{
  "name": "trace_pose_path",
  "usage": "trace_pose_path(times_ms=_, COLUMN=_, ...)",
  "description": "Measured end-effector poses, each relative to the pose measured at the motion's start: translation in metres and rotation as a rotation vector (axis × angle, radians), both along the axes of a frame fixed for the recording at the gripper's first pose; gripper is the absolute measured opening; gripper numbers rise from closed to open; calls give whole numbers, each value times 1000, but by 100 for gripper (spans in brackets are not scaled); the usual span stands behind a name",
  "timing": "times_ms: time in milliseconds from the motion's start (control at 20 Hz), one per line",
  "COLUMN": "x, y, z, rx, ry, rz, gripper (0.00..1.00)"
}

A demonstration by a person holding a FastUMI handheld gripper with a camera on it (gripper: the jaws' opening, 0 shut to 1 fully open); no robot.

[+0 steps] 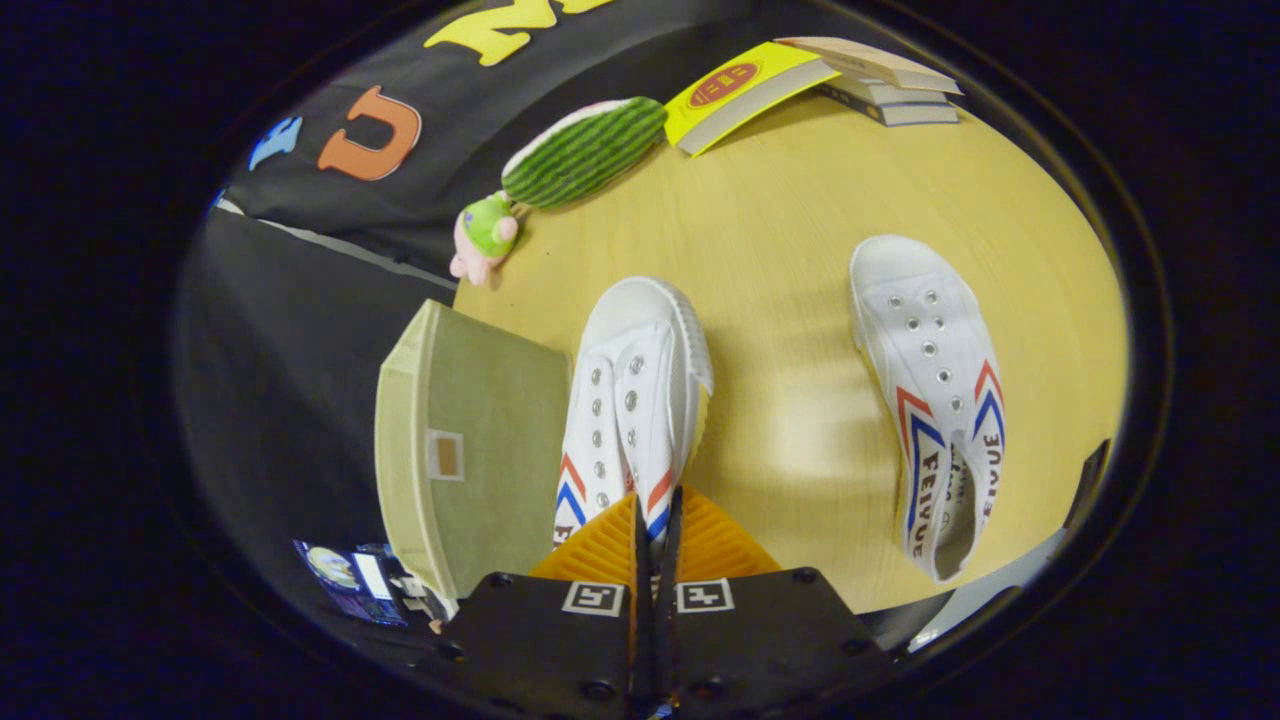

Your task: Open the storage box then place both shoes into the box .Put the left shoe in first, then the right shoe, with the right side of both shoes facing outward in a uniform manner.

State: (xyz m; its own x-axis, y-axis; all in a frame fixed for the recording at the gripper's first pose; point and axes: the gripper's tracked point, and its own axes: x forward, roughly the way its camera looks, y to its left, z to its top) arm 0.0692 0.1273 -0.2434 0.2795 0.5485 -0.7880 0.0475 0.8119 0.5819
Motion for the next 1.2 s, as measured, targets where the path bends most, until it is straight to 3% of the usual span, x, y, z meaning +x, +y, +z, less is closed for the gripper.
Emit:
trace_pose_path(times_ms=300, x=-14, y=50, z=110, rx=55, ry=-145, rz=43, gripper=6)
trace_pose_path(times_ms=500, x=-10, y=114, z=148, rx=54, ry=-209, rz=87, gripper=6)
trace_pose_path(times_ms=800, x=-8, y=216, z=112, rx=56, ry=-141, rz=156, gripper=6)
trace_pose_path(times_ms=1200, x=-6, y=265, z=47, rx=7, ry=-4, rz=139, gripper=6)
